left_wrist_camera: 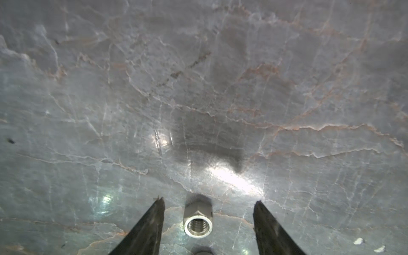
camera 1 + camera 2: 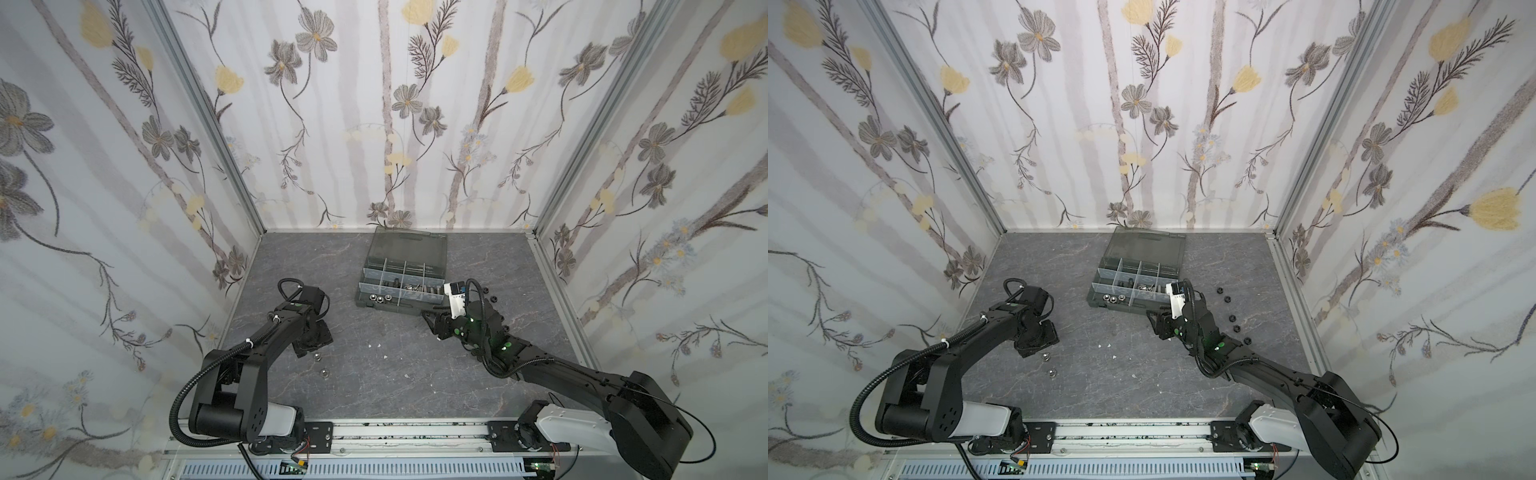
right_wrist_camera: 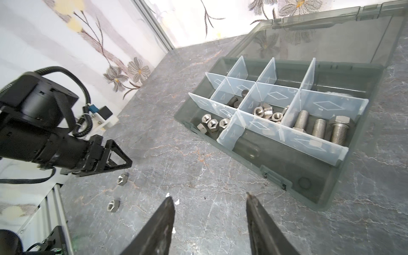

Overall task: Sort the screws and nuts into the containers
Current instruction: 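Close the left gripper on a loose silver hex nut and lift it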

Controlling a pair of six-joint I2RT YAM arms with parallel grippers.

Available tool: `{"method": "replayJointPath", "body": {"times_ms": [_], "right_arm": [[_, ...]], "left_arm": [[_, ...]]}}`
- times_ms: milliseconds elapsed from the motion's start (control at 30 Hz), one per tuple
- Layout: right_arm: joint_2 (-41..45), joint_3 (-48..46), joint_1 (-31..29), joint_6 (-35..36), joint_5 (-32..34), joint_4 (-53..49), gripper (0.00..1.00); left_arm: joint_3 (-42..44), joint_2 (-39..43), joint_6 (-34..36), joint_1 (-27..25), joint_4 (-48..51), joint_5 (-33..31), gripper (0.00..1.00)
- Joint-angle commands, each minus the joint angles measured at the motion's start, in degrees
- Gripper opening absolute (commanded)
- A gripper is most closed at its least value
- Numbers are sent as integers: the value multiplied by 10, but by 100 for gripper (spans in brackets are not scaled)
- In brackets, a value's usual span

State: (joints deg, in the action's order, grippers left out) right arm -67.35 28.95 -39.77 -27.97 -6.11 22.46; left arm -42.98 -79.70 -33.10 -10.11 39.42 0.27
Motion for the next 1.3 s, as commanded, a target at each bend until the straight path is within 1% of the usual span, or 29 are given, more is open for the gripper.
{"method": "replayJointPath", "body": {"times_ms": [0, 133, 200, 367, 533, 767, 1167, 1267], "right_arm": [[13, -5, 3, -8, -15, 24, 54], [20, -8, 8, -14, -24, 28, 54], [20, -8, 9, -15, -28, 29, 54], [20, -11, 13, -18, -31, 30, 54], [18, -10, 14, -20, -32, 32, 54], [14, -12, 16, -21, -33, 34, 54], [20, -14, 20, -21, -32, 31, 54], [21, -15, 20, -21, -32, 32, 54]], "left_arm": [[11, 13, -46, -1, -2, 6, 63], [15, 13, -66, -16, 4, -5, 62], [16, 16, -78, -25, 8, -18, 61], [28, 28, -106, -37, -1, -29, 59], [58, 39, -130, -49, -24, -33, 57], [73, 49, -144, -55, -35, -44, 52], [75, 34, -144, -55, -55, -45, 37], [76, 44, -147, -56, -58, -49, 30]]}}
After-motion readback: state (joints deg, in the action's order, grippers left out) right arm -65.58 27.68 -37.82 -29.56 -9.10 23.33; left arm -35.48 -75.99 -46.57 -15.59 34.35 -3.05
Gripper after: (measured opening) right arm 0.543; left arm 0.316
